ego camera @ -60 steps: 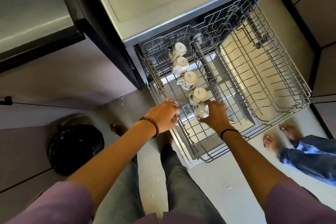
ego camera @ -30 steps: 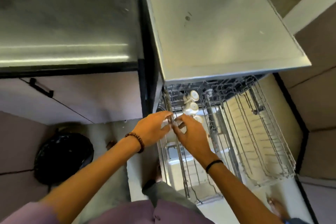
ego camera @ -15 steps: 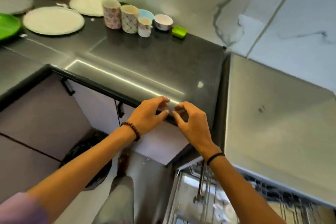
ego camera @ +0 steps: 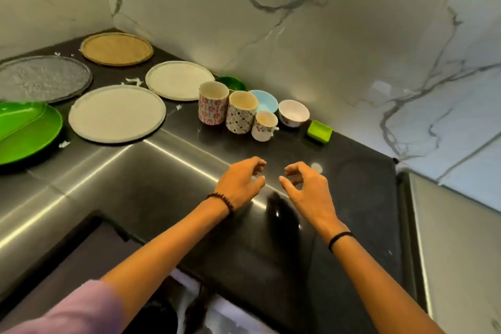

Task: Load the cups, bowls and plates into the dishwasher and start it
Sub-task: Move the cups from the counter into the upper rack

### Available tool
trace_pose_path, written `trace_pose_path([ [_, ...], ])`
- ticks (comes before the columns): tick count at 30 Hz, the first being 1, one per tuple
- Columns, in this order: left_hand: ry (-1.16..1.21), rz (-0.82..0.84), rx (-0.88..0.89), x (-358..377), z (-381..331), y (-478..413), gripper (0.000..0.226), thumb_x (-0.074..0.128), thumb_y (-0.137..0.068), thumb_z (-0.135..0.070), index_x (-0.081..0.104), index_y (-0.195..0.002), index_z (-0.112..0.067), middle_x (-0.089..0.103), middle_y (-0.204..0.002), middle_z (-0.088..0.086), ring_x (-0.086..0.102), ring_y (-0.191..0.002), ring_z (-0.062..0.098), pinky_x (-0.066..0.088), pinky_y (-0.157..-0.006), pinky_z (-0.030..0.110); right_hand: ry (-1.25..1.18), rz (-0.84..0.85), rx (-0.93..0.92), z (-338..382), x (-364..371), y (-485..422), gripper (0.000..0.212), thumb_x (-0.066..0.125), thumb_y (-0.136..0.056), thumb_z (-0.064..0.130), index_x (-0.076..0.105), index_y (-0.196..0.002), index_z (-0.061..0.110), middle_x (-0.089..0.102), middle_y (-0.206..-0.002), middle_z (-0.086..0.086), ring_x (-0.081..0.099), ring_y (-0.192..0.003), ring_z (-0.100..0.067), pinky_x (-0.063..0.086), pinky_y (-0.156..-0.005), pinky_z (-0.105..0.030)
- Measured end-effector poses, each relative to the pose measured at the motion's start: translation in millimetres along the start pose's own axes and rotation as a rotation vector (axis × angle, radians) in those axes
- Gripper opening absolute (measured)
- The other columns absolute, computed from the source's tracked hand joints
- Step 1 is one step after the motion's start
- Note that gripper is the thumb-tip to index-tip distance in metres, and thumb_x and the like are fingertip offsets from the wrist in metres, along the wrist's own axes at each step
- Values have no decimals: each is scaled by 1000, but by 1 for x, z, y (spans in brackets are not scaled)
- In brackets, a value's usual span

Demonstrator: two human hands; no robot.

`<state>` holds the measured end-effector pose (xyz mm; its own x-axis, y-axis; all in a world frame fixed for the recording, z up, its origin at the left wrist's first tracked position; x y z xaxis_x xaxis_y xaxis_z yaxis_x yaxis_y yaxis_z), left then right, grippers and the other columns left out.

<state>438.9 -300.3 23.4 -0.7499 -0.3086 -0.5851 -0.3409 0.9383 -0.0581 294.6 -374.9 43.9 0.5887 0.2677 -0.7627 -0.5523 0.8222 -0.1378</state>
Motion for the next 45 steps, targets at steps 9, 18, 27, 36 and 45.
trace_pose_path([
  [9, -27, -26, -133, -7, 41, -92, 66, 62, -88, -19, 29, -146, -13, 42, -145, 8, 43, -131, 24, 40, -105, 36, -205, 91, 312, -28, 48, -107, 75, 77, -83, 37, 38, -144, 18, 49, -146, -3, 53, -127, -18, 46, -102, -32],
  [18, 100, -73, -94, 2, 50, -118, 78, 63, -85, -14, 21, -150, -15, 34, -151, 5, 36, -138, 20, 36, -108, 32, -360, 98, 239, -16, 66, -156, 71, 83, -75, 39, 45, -135, 32, 55, -127, 16, 51, -117, -3, 40, -96, -21],
  [27, 280, -58, 10, 3, 47, -106, 64, 73, -82, -28, 42, -137, -23, 52, -132, -4, 54, -116, 9, 49, -97, 28, -497, -20, 294, -17, 46, -117, 59, 88, -68, 38, 57, -118, 36, 65, -112, 23, 59, -103, 9, 49, -78, -14],
  [36, 437, 272, 67, 55, -20, -44, 63, 81, -74, -27, 51, -129, -21, 64, -114, -10, 61, -100, -6, 48, -81, 8, -736, -193, 459, -40, 1, 10, 53, 84, -74, 18, 60, -121, 21, 70, -112, 2, 68, -105, -14, 58, -84, -32],
  [45, 495, 553, 145, 138, -92, 74, 79, 84, -71, -29, 43, -138, -26, 63, -122, -8, 63, -106, 2, 53, -89, 20, -656, -357, 567, -70, -62, 180, 65, 87, -66, 41, 59, -123, 26, 68, -114, 6, 65, -108, -13, 57, -83, -28],
])
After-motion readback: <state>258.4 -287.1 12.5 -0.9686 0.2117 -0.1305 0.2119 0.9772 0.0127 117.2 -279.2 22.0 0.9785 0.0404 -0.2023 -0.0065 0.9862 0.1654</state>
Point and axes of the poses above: each hand's wrist, its own y-axis away from the middle knuckle, its own x-axis out of the palm, z = x × y, the point moved 9 cm from there along -y, towards the middle knuckle
